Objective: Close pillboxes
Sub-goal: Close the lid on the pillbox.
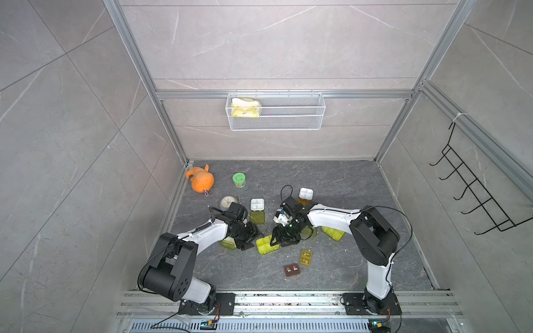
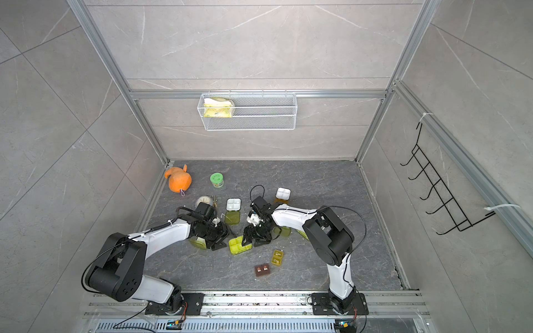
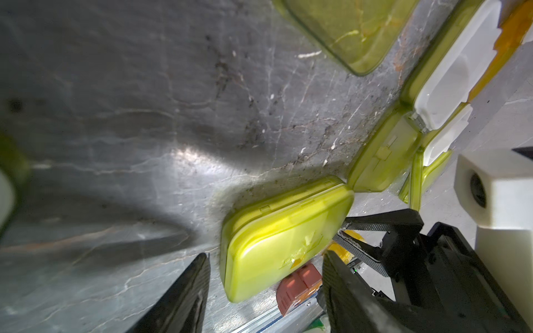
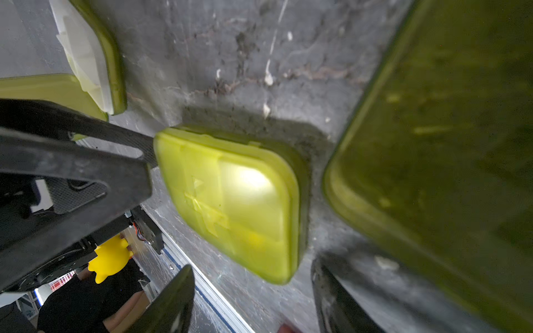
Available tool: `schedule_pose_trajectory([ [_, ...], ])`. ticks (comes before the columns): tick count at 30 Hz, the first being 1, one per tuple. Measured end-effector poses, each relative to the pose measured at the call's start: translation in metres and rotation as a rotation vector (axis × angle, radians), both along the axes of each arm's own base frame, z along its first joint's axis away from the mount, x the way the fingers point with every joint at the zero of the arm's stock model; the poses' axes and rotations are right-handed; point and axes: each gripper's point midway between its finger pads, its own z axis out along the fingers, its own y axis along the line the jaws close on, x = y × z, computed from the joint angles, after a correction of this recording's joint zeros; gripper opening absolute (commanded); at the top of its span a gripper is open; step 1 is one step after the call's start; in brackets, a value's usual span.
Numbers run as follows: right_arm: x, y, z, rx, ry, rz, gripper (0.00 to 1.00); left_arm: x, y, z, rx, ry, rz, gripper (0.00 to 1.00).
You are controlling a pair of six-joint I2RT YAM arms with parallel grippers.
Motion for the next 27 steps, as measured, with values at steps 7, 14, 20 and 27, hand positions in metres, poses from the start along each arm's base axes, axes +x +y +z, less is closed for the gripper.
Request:
schedule_pose_trajectory([
  [7, 0.006, 0.005, -0.002, 0.009, 0.000, 0.003, 0.63, 0.001, -0.006, -0.009, 0.001, 0.017, -0.022, 0.61],
  [14, 0.004, 0.005, -0.004, 0.037, 0.009, -0.005, 0.61, 0.003, -0.013, -0.009, -0.007, 0.007, -0.045, 0.58],
  [20, -0.005, 0.001, -0.004, 0.075, 0.028, -0.029, 0.58, 0.005, -0.019, -0.010, -0.009, -0.003, -0.071, 0.53],
  [27, -0.011, -0.003, -0.005, 0.090, 0.030, -0.055, 0.52, 0.003, -0.023, -0.011, -0.015, -0.003, -0.095, 0.50],
])
